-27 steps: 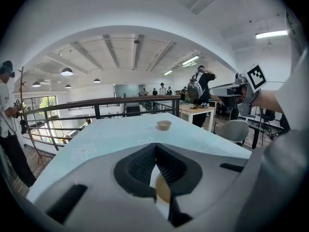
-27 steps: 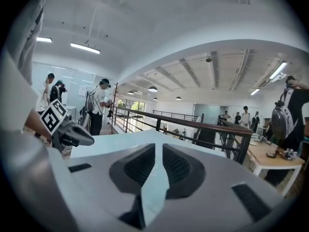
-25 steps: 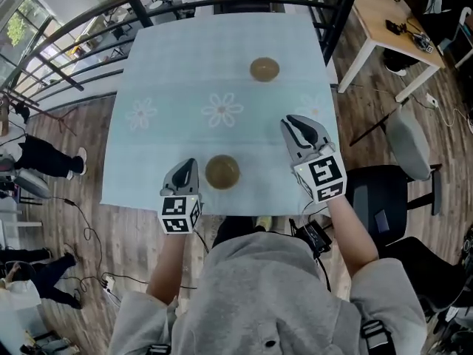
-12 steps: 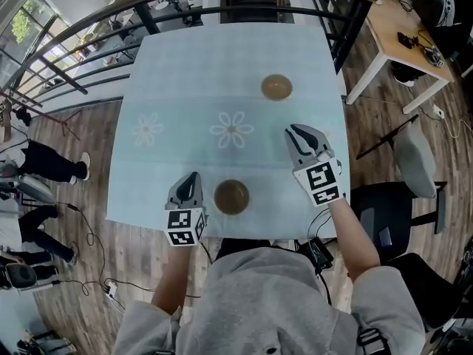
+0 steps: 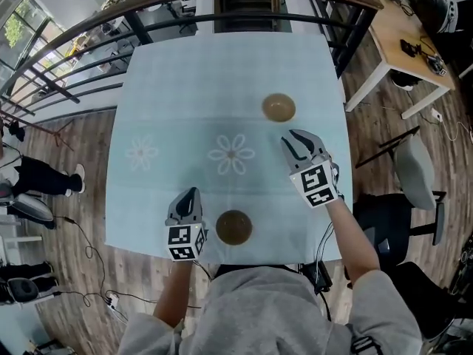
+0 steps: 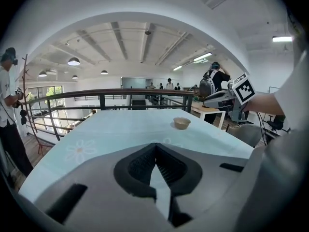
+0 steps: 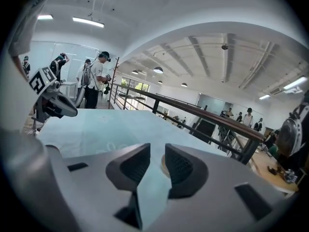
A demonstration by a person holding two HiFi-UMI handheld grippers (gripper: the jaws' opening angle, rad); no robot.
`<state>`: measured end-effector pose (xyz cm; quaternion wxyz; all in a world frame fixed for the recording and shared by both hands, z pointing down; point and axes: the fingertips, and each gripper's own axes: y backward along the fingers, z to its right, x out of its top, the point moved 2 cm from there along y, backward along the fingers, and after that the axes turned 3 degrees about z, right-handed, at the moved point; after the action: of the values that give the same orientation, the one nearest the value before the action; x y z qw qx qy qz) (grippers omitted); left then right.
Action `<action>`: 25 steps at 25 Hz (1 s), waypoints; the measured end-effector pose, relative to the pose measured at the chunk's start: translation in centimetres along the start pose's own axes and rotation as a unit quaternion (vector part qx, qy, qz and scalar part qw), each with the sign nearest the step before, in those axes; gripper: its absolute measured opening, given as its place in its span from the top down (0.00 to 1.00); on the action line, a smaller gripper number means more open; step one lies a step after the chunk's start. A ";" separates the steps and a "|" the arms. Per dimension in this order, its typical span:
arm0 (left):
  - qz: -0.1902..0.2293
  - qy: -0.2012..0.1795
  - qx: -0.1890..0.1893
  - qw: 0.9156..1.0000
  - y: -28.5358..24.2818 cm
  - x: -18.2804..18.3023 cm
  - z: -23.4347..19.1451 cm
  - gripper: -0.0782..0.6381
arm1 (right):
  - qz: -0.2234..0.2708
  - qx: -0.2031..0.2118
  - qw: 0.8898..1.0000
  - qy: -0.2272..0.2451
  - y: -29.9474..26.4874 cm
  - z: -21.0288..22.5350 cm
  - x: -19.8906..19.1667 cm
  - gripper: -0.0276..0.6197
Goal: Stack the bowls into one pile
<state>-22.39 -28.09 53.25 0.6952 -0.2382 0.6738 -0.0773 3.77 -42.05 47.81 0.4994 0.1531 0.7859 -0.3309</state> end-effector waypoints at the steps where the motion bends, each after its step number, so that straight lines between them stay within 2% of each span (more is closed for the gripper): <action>1: -0.003 0.002 -0.001 1.000 -0.6 -0.1 -0.1 0.87 | -0.007 -0.001 1.000 0.004 -0.5 0.4 -0.3 0.81; 10: -0.029 0.017 -0.013 0.999 -5.1 -1.6 -1.3 0.87 | -0.062 0.002 0.998 0.020 -5.8 2.1 -4.6 0.81; 25: -0.068 0.035 -0.032 0.997 -8.2 -3.8 -2.8 0.87 | -0.122 0.020 0.990 0.061 -11.3 2.7 -10.4 0.81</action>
<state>-23.70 -34.27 60.34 0.6564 -0.3026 0.6821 -0.1108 3.91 -51.25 60.36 0.4032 0.0858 0.8210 -0.3949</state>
